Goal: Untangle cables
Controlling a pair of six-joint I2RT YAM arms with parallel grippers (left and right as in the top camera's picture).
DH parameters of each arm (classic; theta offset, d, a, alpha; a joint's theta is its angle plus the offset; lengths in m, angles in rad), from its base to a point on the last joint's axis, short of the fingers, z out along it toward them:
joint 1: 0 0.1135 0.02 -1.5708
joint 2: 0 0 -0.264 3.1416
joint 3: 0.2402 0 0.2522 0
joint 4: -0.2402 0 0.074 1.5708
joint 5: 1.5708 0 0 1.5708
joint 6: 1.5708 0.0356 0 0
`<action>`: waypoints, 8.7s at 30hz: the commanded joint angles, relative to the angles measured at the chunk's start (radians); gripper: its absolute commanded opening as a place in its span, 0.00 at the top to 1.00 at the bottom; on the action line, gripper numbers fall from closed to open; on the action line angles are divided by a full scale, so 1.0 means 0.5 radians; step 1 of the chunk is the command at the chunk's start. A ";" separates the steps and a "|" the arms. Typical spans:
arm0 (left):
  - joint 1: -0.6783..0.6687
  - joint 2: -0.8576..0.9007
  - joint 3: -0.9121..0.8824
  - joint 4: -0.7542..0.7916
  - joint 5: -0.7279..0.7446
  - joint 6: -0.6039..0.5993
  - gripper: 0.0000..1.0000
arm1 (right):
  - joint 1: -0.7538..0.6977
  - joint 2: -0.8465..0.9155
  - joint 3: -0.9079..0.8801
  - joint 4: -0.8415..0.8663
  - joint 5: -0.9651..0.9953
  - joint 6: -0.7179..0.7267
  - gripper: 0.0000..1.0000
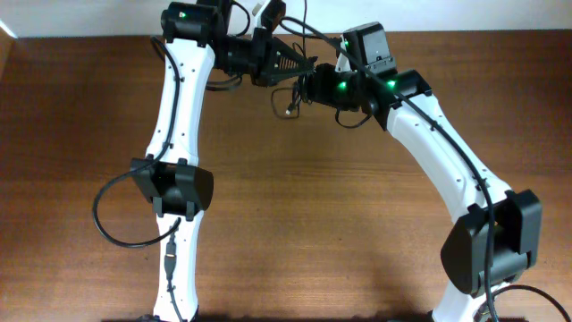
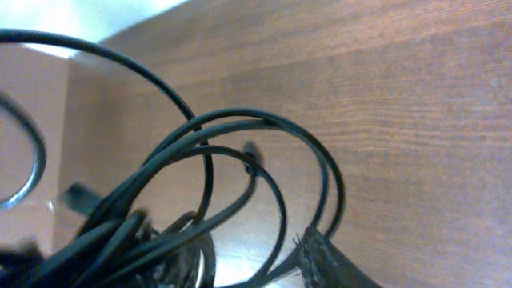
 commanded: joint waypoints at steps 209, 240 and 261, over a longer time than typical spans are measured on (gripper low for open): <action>-0.188 -0.691 -1.016 0.169 -2.721 -0.125 1.00 | -1.118 -0.089 -0.179 -0.856 -0.134 -0.412 0.79; -0.270 -0.688 -1.168 0.912 -1.893 0.127 0.84 | -0.791 -0.096 0.588 -2.193 -0.609 -1.639 0.14; -0.203 -0.688 -1.168 0.811 -2.052 0.027 0.89 | -0.218 0.017 0.481 -1.212 1.675 0.121 0.01</action>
